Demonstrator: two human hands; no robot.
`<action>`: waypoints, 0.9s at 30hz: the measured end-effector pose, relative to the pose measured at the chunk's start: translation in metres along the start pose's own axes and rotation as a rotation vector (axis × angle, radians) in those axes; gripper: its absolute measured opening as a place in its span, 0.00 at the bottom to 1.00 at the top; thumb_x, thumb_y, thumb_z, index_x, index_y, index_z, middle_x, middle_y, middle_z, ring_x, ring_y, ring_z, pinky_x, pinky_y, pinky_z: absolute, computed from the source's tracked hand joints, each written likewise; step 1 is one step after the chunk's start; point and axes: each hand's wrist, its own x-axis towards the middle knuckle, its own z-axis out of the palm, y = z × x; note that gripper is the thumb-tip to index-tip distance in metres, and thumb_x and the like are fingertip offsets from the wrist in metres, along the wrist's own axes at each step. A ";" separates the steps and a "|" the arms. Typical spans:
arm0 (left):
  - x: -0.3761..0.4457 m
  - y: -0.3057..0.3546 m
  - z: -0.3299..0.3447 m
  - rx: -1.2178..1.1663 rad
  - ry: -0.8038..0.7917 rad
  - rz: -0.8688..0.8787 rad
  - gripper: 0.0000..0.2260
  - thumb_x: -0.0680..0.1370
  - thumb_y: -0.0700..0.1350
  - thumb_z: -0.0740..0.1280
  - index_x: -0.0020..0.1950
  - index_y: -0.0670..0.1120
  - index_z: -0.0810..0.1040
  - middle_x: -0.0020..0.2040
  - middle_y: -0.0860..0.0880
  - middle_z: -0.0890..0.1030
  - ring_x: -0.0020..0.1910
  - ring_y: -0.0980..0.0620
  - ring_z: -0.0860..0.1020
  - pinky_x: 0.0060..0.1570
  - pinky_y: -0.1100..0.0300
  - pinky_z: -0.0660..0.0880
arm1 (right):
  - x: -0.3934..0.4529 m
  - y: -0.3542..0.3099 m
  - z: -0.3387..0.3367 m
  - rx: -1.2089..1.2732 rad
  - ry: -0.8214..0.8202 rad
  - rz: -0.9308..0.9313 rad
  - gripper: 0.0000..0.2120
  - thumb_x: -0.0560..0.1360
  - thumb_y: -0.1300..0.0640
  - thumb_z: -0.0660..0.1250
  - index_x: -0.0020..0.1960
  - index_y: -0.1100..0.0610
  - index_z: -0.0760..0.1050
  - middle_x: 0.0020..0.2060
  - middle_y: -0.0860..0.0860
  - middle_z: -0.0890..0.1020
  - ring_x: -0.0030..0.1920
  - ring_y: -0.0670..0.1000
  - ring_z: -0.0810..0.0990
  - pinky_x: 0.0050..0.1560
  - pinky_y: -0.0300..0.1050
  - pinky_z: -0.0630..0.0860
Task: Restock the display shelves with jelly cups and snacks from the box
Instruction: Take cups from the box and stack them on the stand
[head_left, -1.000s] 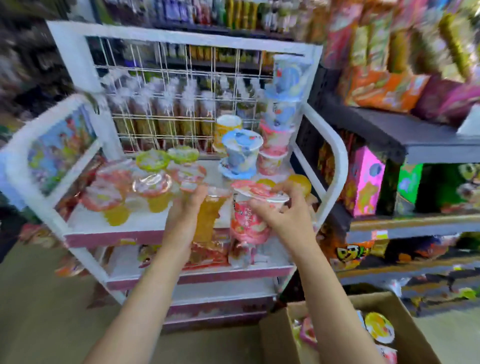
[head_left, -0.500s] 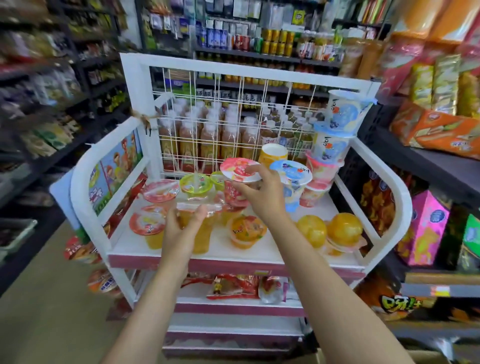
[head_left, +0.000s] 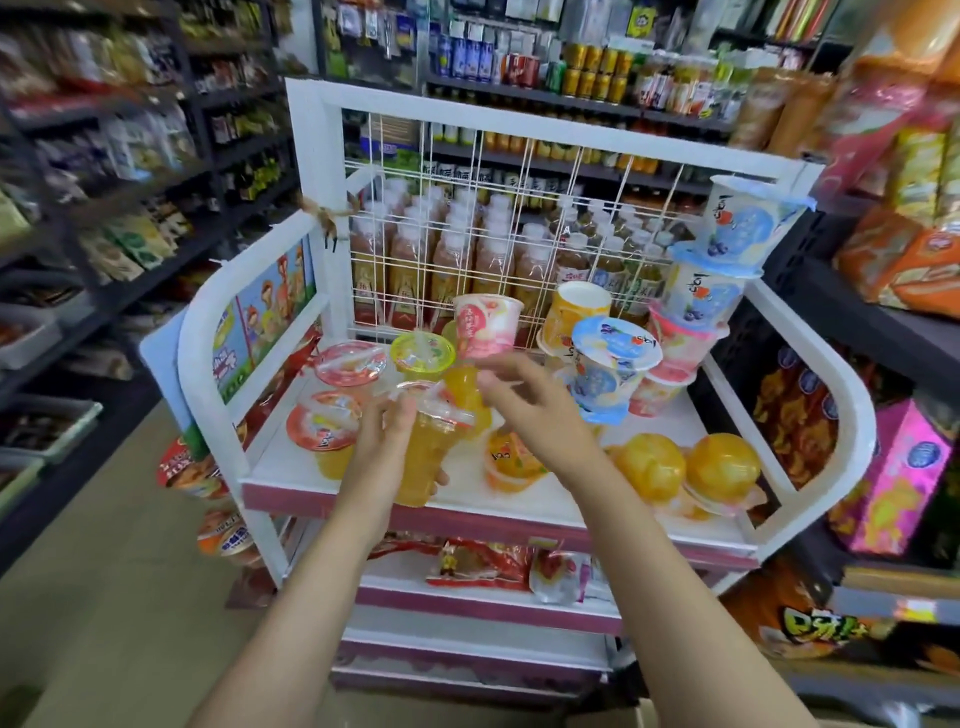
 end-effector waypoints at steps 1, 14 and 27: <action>0.000 0.003 0.002 0.035 -0.043 0.004 0.36 0.60 0.81 0.63 0.60 0.60 0.71 0.51 0.40 0.83 0.33 0.42 0.83 0.30 0.54 0.78 | -0.007 -0.002 0.000 0.042 -0.138 0.036 0.15 0.75 0.45 0.71 0.61 0.45 0.76 0.51 0.44 0.79 0.46 0.43 0.79 0.43 0.44 0.79; 0.002 0.021 0.000 0.339 -0.236 0.171 0.22 0.80 0.63 0.55 0.72 0.58 0.68 0.60 0.64 0.72 0.56 0.69 0.70 0.54 0.66 0.67 | -0.011 0.003 -0.001 -0.043 -0.157 0.023 0.22 0.71 0.54 0.78 0.62 0.50 0.75 0.54 0.45 0.77 0.56 0.48 0.77 0.55 0.41 0.76; 0.030 -0.048 -0.075 1.448 0.046 0.528 0.26 0.81 0.62 0.47 0.78 0.59 0.64 0.80 0.49 0.62 0.79 0.43 0.53 0.75 0.38 0.44 | -0.007 0.047 0.050 -0.710 -0.066 -0.114 0.35 0.68 0.44 0.77 0.71 0.46 0.69 0.66 0.46 0.75 0.67 0.52 0.72 0.65 0.55 0.63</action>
